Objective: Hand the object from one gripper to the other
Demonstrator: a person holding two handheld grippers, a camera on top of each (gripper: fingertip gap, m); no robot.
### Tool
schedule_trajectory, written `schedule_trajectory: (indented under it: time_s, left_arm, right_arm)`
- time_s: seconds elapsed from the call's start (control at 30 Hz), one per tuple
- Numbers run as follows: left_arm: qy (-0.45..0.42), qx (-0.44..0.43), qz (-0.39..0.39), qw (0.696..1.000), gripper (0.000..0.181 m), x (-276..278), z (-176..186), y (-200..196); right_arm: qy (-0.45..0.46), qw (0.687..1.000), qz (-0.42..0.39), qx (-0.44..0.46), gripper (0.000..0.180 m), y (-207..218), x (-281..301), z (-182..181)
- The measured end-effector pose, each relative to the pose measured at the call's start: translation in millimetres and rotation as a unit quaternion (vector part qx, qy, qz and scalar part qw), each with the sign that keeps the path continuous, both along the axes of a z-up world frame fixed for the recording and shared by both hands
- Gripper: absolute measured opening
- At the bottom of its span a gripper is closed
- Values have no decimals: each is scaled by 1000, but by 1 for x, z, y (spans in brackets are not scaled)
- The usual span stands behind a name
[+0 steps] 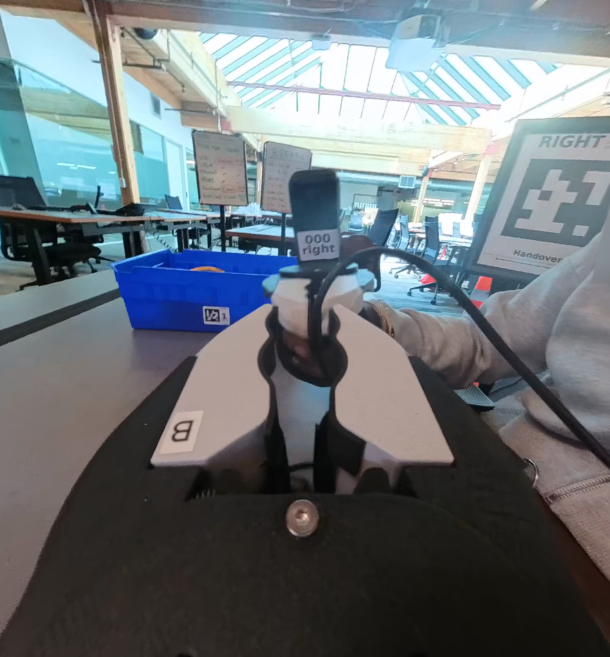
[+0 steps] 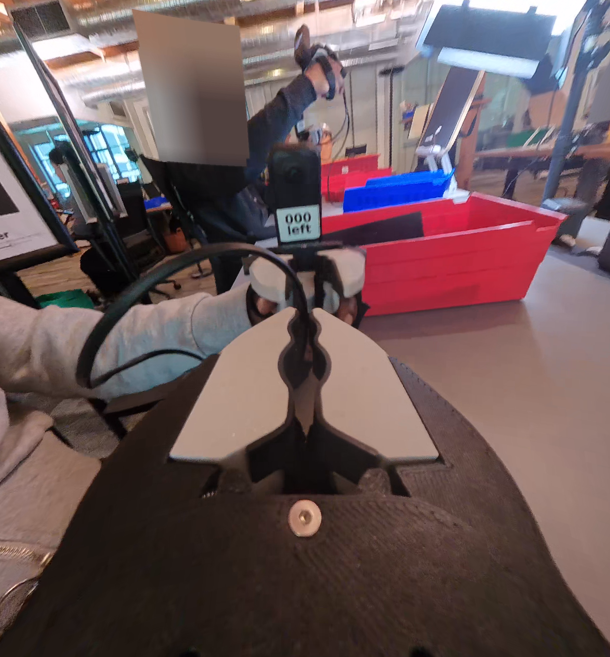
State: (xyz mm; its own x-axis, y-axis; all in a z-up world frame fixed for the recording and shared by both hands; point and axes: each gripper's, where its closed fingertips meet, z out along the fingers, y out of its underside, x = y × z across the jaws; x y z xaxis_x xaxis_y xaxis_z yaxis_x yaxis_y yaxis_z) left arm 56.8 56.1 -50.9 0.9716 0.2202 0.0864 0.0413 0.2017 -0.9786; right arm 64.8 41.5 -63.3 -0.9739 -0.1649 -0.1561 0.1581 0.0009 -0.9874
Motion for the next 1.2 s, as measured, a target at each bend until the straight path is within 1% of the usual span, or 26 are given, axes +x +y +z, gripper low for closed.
schedule_trajectory:
  time_s: [0.07,0.17,0.23,0.27,0.33,0.4,0.47,0.53,0.7,0.77,0.87,0.97,1.03,1.1,1.17,1.2]
  left_arm:
    - [-13,-17,-9,1000,29,1,-6,4]
    - [-20,-64,-19,998,29,2,-22,14]
    - [-12,-81,-28,996,19,6,-28,19]
    - [-9,-84,-35,996,8,8,-29,21]
    - [-8,-86,-34,996,4,7,-29,20]
    - [-6,-81,-27,996,4,5,-26,17]
    - [0,-70,-17,997,4,3,-22,14]
    - [6,-58,-10,998,4,2,-17,10]
    - [33,-29,23,999,3,-3,-5,1]
    - [33,-24,21,999,3,-2,-3,0]
    - [34,-24,15,999,3,-1,-3,1]
    - [33,-30,9,999,3,1,-5,3]
    - [32,-27,8,999,4,1,-5,3]
    - [23,-24,13,999,7,0,-5,2]
    - [2,-17,12,1000,17,-2,-3,-1]
    - [-12,-7,10,1000,20,-3,-1,-3]
  right_arm:
    - [19,999,-21,-29,4,3,-4,9]
    - [43,996,-42,-68,4,7,-6,20]
    - [48,994,-47,-82,4,8,-6,24]
    - [50,994,-49,-84,4,8,-6,25]
    - [51,994,-46,-85,4,7,-4,25]
    - [45,994,-45,-90,5,7,-4,27]
    - [30,995,-37,-93,13,8,-3,27]
    - [15,997,-37,-73,20,6,-5,22]
    - [-5,999,-36,-15,22,2,-9,5]
    - [-14,999,-30,9,26,0,-8,-2]
    - [-9,999,-29,29,26,-3,-7,-10]
    - [13,999,-29,32,5,-6,-4,-12]
    - [23,999,-30,29,4,-5,-3,-12]
    - [50,997,-49,26,4,-4,-7,-10]
    - [131,986,-104,10,4,0,-18,-1]
    - [196,970,-146,0,4,4,-25,6]
